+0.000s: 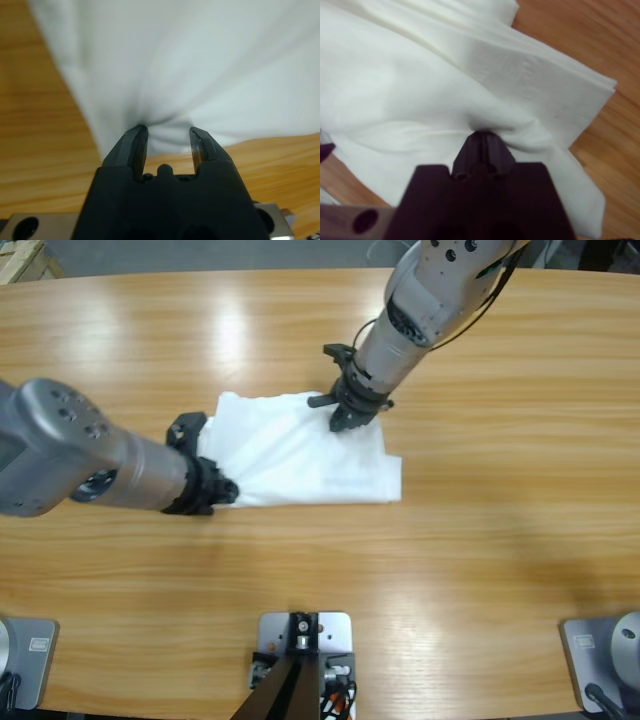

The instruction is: Fold clothes

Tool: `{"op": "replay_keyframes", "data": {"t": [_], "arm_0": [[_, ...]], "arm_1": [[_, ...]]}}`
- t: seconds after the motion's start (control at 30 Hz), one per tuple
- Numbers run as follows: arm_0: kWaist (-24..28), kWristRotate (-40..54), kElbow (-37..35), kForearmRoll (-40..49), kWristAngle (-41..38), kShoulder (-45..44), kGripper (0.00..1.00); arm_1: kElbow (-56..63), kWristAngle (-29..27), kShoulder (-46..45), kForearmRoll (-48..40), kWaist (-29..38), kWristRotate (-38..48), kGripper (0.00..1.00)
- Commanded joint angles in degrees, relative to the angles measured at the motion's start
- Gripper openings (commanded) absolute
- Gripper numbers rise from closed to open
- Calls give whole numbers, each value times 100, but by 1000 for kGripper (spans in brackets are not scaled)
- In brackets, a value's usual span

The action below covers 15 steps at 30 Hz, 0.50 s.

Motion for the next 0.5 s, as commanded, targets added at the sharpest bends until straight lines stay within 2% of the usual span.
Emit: {"op": "replay_keyframes", "data": {"t": [0.03,0.13,0.27,0.37,0.5], "arm_0": [[203,-104,685,41,339,-843,388],[226,-16,413,43,339,-1399,388],[226,505,-76,38,335,-1420,384],[268,955,-524,12,316,-928,383],[514,1368,-1095,-277,200,79,365]], "arm_1": [[280,-293,677,-10,-1,2,0],[493,-510,106,-158,31,5,0],[463,-608,-908,29,90,86,0],[718,-460,-1351,99,264,199,0],[1414,-234,-1555,-339,669,438,0]]}}
